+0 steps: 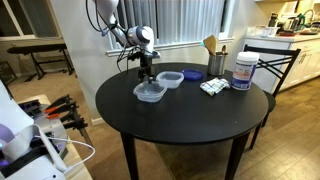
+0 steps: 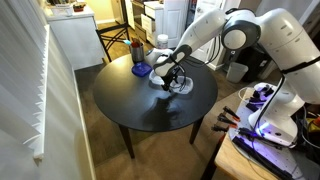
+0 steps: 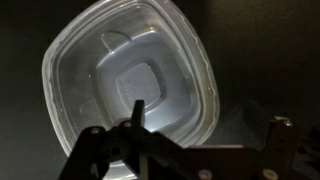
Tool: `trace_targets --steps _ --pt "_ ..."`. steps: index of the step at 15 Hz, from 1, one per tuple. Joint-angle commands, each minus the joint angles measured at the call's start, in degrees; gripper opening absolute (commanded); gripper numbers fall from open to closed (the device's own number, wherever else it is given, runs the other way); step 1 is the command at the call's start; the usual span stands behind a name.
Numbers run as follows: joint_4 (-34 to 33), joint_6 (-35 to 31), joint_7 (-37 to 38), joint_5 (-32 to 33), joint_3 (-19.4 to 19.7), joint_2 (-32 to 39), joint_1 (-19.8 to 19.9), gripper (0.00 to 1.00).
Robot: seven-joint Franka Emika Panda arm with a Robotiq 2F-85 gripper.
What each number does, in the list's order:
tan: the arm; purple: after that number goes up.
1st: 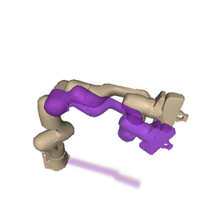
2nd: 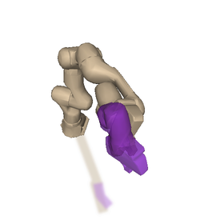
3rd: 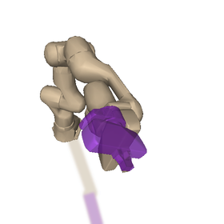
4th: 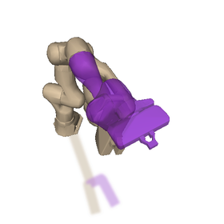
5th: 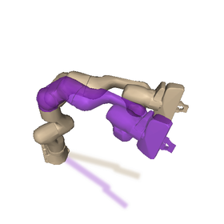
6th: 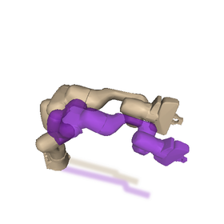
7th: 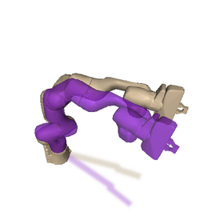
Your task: Pick up one clear bowl and stack it inside the other clear bowl
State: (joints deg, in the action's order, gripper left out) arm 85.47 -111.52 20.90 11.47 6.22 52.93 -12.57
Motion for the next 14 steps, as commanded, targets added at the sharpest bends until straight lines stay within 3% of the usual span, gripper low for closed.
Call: trace_targets --steps 1,2,3,4,14 --pt "-0.5 -1.4 -1.8 2.3 0.2 1.1 0.8 1.0" --pt "0.0 -2.3 -2.5 2.9 0.2 1.0 0.8 1.0" --pt "0.6 -3.7 -3.4 3.7 0.1 0.7 0.8 0.75" --pt "1.0 -4.8 -4.2 4.5 0.0 0.5 0.6 0.74" --pt "1.9 -9.6 -9.5 6.7 -1.3 -0.2 0.2 0.09"
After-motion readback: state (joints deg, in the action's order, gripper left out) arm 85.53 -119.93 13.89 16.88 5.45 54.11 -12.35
